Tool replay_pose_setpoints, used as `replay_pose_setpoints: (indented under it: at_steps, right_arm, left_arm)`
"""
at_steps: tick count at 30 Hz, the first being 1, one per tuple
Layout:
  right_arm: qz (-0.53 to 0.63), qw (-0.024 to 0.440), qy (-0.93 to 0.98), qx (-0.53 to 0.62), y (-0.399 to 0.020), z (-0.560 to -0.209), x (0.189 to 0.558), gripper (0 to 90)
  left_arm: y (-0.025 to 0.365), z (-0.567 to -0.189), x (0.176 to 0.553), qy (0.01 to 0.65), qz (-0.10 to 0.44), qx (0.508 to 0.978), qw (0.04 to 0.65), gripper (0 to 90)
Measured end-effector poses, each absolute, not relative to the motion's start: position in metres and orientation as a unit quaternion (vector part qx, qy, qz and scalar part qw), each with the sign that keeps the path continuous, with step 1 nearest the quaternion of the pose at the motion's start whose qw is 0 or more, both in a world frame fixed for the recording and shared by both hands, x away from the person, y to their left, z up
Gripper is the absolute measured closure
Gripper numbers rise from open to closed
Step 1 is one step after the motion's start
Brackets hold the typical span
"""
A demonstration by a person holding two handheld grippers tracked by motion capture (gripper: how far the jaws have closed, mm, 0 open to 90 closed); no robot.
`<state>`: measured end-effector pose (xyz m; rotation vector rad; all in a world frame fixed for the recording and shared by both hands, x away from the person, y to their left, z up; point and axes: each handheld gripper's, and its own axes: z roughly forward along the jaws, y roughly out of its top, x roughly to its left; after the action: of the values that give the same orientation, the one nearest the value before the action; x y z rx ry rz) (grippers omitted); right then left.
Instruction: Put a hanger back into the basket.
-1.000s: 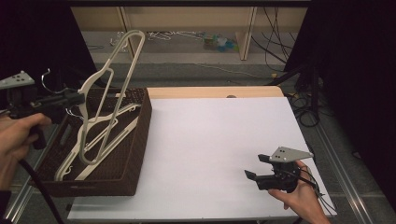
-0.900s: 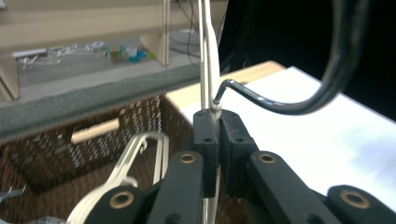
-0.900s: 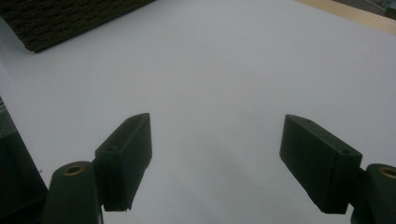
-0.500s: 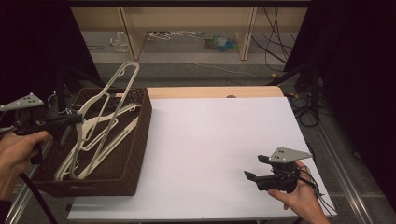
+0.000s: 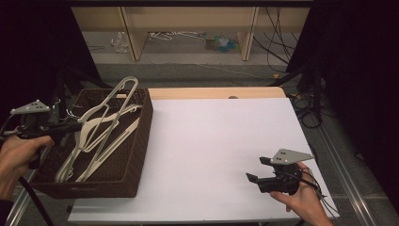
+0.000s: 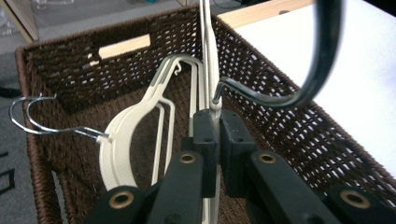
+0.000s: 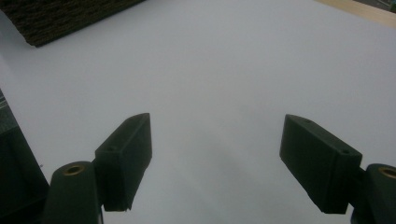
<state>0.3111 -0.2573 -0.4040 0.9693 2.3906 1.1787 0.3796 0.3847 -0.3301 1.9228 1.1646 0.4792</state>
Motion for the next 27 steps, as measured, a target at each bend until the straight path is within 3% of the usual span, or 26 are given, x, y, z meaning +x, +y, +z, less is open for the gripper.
replay_pose_setpoints:
  at_steps: [27]
  right_arm:
    - [0.41,0.149,0.831,0.345,-0.262,-0.404,0.311,26.3]
  left_arm:
    - [0.39,-0.343,0.413,0.424,0.174,0.803,0.38,85.7]
